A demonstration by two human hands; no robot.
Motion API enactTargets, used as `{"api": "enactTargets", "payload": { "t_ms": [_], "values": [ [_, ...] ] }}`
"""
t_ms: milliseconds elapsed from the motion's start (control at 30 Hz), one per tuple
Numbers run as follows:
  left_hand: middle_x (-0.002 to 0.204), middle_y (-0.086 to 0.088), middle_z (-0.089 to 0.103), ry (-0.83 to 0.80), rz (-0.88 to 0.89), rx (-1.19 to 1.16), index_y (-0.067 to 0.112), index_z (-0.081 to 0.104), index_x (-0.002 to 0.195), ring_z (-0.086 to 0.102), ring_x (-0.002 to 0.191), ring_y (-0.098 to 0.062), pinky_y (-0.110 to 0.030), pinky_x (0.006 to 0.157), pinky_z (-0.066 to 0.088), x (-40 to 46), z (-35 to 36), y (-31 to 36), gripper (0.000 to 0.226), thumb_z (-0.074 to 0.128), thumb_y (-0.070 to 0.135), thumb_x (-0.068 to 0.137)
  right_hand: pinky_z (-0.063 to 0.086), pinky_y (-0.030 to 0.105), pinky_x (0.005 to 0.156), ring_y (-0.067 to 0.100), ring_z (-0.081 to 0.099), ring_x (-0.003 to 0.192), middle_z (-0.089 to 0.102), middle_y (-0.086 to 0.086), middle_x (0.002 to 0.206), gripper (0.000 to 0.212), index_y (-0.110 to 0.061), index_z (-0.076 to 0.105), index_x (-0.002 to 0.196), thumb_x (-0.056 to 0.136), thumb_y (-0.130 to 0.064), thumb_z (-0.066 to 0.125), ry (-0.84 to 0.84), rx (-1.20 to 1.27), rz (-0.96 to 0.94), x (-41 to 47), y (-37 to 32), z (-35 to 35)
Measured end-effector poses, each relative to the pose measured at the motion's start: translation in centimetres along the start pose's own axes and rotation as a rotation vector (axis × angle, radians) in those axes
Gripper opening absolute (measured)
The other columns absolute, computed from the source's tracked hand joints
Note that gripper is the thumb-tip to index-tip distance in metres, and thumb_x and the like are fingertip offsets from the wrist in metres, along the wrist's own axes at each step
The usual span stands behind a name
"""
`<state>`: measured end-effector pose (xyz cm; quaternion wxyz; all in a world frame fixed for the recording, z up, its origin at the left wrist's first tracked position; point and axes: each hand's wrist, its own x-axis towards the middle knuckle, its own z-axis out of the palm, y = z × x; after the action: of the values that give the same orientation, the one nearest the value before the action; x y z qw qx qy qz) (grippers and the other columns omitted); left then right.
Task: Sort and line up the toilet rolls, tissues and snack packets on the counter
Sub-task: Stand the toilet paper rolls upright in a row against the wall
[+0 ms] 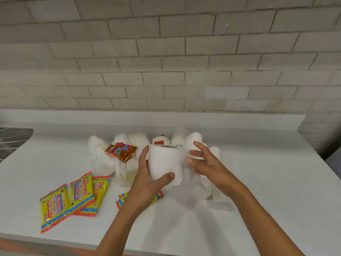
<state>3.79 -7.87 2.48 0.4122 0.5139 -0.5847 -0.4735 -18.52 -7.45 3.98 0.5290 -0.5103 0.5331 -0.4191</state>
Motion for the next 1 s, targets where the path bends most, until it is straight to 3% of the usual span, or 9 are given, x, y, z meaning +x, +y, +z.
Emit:
{"api": "enactTargets", "payload": {
  "t_ms": [67,133,300,400,533,667,767,867,1000],
  "values": [
    [0.133,0.024,0.051,-0.049,0.033,-0.056,0.07,0.023,0.131,0.059,0.109,0.007,-0.015,0.075,0.054,0.4,0.5,0.2,0.096,0.087,0.023,0.076,0.044,0.038,0.11,0.001,0.059,0.12,0.051,-0.017,0.14,0.101,-0.045,0.029,0.15,0.065,-0.063,0.079,-0.022,0.036,0.005,0.1,-0.2,0.1],
    [0.138,0.022,0.05,-0.106,0.047,-0.096,0.064,0.025,0.139,0.057,0.118,0.003,-0.019,0.081,0.055,0.8,1.3,0.4,0.102,0.089,0.027,0.07,0.045,0.038,0.11,0.002,0.06,0.119,0.053,-0.015,0.139,0.1,-0.042,0.029,0.151,0.066,-0.057,0.08,-0.032,0.062,0.004,0.0,-0.4,-0.1],
    [0.132,0.02,0.058,-0.225,0.08,-0.126,0.046,0.033,0.144,0.061,0.119,-0.006,-0.033,0.089,0.058,2.0,4.1,1.3,0.098,0.089,0.024,0.067,0.049,0.043,0.106,0.011,0.061,0.121,0.062,-0.009,0.133,0.067,-0.038,0.049,0.139,0.08,-0.031,0.08,-0.032,0.131,-0.053,-0.4,-0.3,-2.4],
    [0.133,0.018,0.058,-0.25,0.096,-0.076,0.049,0.038,0.14,0.06,0.121,-0.009,-0.032,0.09,0.057,2.9,6.5,1.9,0.092,0.089,0.032,0.065,0.052,0.046,0.103,0.018,0.062,0.122,0.064,-0.005,0.132,0.067,-0.032,0.052,0.137,0.078,-0.027,0.082,0.001,0.133,-0.072,-0.5,0.1,-4.3],
    [0.131,0.03,0.055,-0.244,0.144,0.006,0.056,0.035,0.14,0.057,0.119,0.0,-0.024,0.088,0.056,4.2,10.4,2.8,0.087,0.085,0.041,0.07,0.055,0.041,0.098,0.017,0.063,0.119,0.066,-0.005,0.128,0.06,-0.029,0.054,0.133,0.08,-0.016,0.081,0.091,0.145,-0.107,0.0,0.8,-7.8],
    [0.134,0.045,0.042,-0.204,0.17,0.076,0.072,0.026,0.134,0.047,0.123,0.012,-0.015,0.093,0.043,5.9,14.2,3.2,0.081,0.08,0.041,0.081,0.054,0.041,0.099,0.014,0.063,0.118,0.065,-0.007,0.127,0.067,-0.031,0.053,0.133,0.075,-0.022,0.085,0.192,0.118,-0.12,1.3,1.4,-12.4],
    [0.141,0.038,0.037,-0.169,0.146,0.16,0.072,0.026,0.133,0.043,0.129,0.003,-0.025,0.104,0.039,7.6,16.3,3.1,0.073,0.074,0.048,0.083,0.054,0.038,0.1,0.007,0.062,0.116,0.064,-0.014,0.126,0.072,-0.034,0.049,0.134,0.074,-0.023,0.087,0.277,0.065,-0.129,2.7,2.0,-17.4],
    [0.133,0.039,0.045,-0.144,0.116,0.192,0.067,0.037,0.13,0.048,0.127,-0.004,-0.034,0.109,0.04,8.8,17.7,3.0,0.06,0.07,0.053,0.081,0.053,0.035,0.1,0.003,0.063,0.112,0.065,-0.016,0.123,0.076,-0.036,0.047,0.134,0.072,-0.024,0.089,0.363,0.049,-0.123,4.1,3.0,-22.7],
    [0.129,0.03,0.055,-0.081,0.119,0.286,0.047,0.053,0.13,0.051,0.124,-0.005,-0.035,0.106,0.042,10.7,19.2,3.3,0.052,0.067,0.05,0.08,0.052,0.033,0.099,0.003,0.063,0.11,0.065,-0.016,0.12,0.079,-0.033,0.047,0.132,0.068,-0.025,0.091,0.508,0.002,-0.139,6.4,4.7,-29.7]
  ]
}}
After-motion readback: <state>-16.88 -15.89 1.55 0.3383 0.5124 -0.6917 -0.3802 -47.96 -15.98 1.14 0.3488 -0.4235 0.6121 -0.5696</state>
